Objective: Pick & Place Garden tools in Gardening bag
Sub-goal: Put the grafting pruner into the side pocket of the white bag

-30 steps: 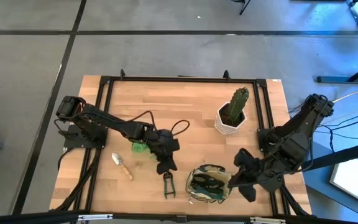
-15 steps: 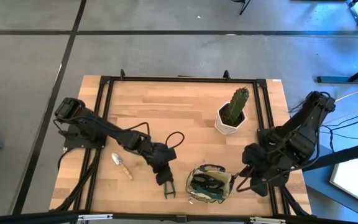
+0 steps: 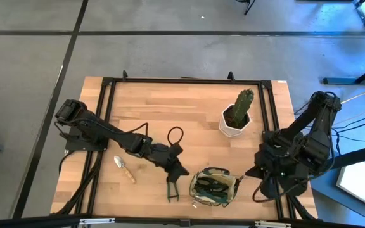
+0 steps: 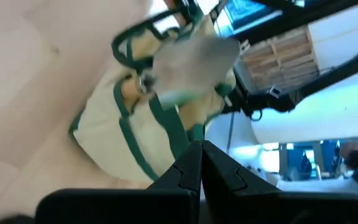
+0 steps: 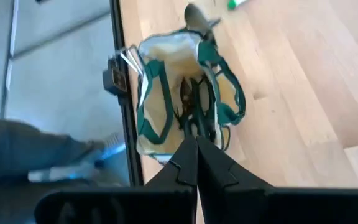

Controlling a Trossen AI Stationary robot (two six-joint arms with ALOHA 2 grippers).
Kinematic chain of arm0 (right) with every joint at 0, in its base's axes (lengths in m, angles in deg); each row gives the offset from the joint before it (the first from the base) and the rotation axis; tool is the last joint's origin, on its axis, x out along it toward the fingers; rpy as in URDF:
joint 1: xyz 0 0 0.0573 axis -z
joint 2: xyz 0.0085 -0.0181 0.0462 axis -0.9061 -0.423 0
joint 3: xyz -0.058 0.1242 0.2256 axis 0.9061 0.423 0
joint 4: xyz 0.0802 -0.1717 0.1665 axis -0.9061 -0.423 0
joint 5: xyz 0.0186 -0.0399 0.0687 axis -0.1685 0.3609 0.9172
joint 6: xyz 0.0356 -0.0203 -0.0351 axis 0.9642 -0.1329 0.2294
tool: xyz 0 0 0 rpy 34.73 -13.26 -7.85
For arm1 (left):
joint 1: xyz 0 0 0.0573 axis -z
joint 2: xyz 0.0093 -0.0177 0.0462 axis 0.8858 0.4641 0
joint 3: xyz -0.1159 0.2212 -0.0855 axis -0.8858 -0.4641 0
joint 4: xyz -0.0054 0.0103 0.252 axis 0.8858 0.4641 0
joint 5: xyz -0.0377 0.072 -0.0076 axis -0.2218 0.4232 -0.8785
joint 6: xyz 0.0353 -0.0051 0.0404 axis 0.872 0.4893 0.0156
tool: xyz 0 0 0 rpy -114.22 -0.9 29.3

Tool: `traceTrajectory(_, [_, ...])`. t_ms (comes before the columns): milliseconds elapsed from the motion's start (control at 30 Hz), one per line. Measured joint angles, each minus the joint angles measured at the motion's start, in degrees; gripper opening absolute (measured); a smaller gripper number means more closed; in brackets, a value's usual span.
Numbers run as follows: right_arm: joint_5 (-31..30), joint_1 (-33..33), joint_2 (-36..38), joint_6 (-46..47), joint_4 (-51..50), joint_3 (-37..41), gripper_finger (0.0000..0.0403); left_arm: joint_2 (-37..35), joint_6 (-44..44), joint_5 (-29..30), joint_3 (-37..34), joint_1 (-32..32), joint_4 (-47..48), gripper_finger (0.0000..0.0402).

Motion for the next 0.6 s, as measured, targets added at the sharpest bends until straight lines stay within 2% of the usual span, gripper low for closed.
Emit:
traceTrajectory(100, [-1.6,-1.0,2.6,2.5,5.3,5.0,0.0000,0.0,0.0,-0.4,0.0,-1.1,-0.3,0.0004])
traceTrajectory(300, [-5.9,-3.5,7.1,3.0,22.4,16.2,0.0000,0.0,-1.2,-5.2,0.0,-2.1,-1.5,0.0004])
traceTrajectory(467, [-5.8,-3.9,7.5,3.0,28.0,18.6,0.0000,0.0,-3.2,-11.8,0.0,-1.5,-3.0,0.0004])
traceTrajectory(600, [-5.7,-3.9,7.5,3.0,28.6,18.7,0.0000,0.0,-4.5,-12.2,0.0,-0.1,-2.8,0.0004])
